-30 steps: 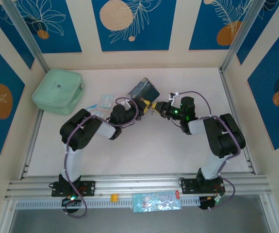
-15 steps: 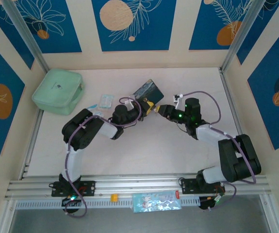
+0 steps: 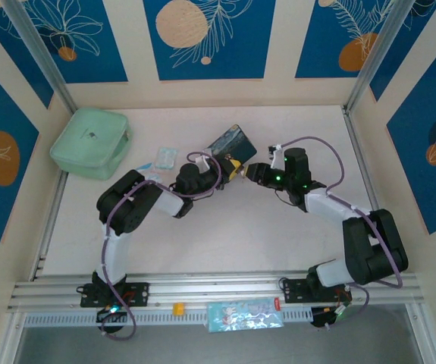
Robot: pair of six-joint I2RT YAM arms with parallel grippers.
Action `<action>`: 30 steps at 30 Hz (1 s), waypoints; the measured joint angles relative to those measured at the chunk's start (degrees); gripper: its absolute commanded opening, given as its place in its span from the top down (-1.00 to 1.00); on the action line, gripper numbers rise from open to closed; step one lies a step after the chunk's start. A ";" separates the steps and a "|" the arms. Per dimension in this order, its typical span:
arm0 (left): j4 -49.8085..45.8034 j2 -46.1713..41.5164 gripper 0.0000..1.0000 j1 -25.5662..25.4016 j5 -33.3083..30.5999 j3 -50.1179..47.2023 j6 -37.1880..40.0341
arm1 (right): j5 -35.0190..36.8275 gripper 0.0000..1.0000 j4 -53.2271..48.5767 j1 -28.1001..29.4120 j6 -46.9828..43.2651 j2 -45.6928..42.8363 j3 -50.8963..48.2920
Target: Unlock a padlock with a key
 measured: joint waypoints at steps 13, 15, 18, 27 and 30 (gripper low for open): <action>0.28 0.00 1.00 0.00 0.00 0.00 -0.63 | -8.48 0.48 13.79 -0.63 10.69 7.04 -1.95; 0.26 0.00 1.00 0.00 0.00 0.00 -0.66 | -9.03 0.56 15.13 -0.63 11.52 7.48 -2.21; 0.31 0.00 1.00 0.00 -0.02 0.00 -0.85 | -9.90 0.65 16.87 -0.76 12.76 7.74 -2.49; 1.66 0.00 1.00 0.04 -0.26 0.00 -2.14 | -13.38 1.00 22.91 -2.16 18.84 9.31 -3.50; 1.92 0.00 1.00 0.22 -0.04 0.00 -1.75 | -15.45 1.00 26.05 -2.69 23.39 10.97 -3.50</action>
